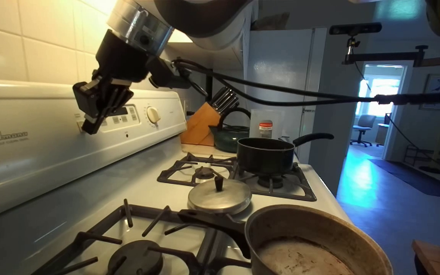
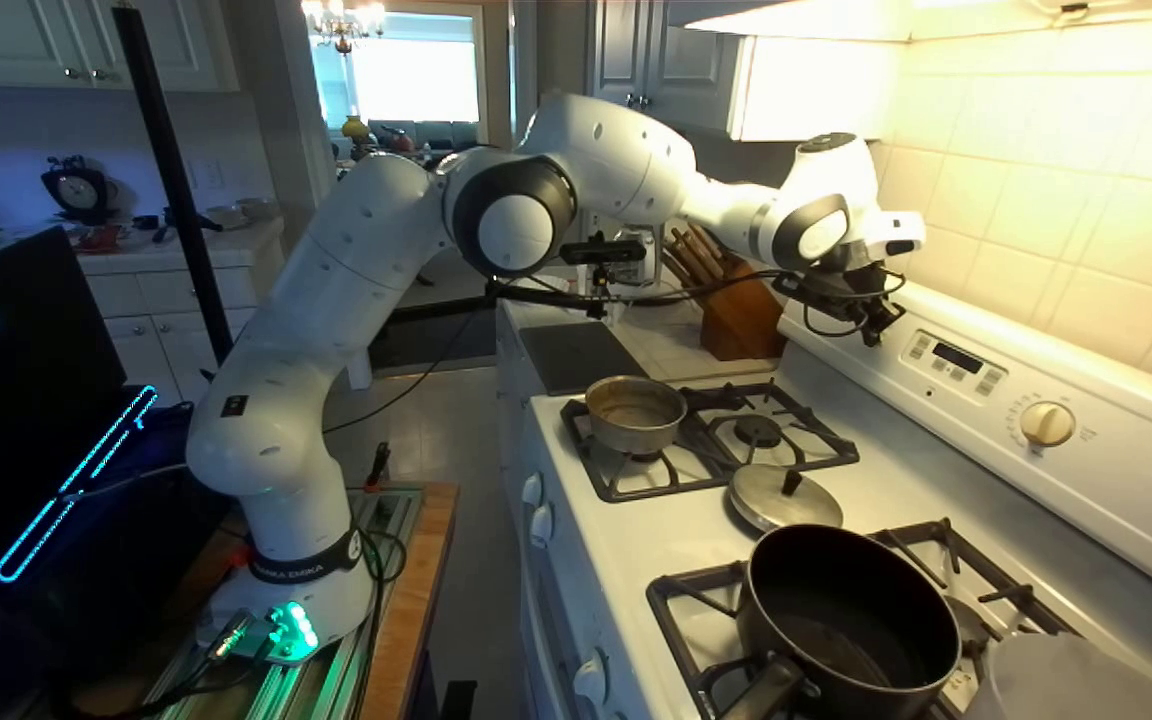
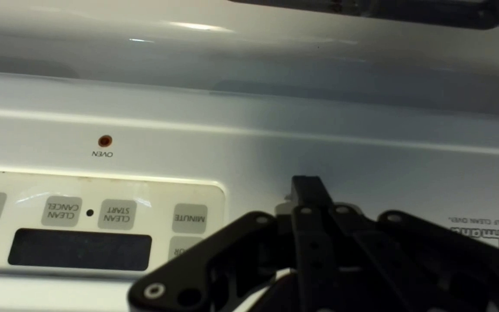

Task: Press the switch on the stove.

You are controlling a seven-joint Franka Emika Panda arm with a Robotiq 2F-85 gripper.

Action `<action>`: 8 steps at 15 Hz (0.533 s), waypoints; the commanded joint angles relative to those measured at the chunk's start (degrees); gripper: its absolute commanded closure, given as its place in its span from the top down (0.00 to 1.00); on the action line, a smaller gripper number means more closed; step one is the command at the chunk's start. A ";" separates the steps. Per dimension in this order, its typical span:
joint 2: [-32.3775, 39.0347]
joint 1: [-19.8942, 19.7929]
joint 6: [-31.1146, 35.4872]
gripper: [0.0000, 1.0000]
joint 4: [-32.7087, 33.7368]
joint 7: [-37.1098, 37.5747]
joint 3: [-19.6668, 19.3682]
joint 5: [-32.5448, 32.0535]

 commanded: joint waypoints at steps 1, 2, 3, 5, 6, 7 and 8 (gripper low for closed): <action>1.55 -0.20 0.19 0.00 2.63 0.54 0.62 -0.19; 1.55 -0.21 0.19 0.00 2.65 0.51 0.61 -0.22; 1.59 -0.17 0.21 0.00 2.70 0.56 0.53 -0.33; 1.77 -0.26 0.52 0.00 2.79 0.43 0.55 -0.30; 1.92 -0.24 0.63 0.00 2.87 0.45 0.46 -0.41; 2.08 -0.25 0.63 0.00 3.03 0.46 0.49 -0.36; 2.25 -0.20 0.71 0.00 3.12 0.51 0.40 -0.47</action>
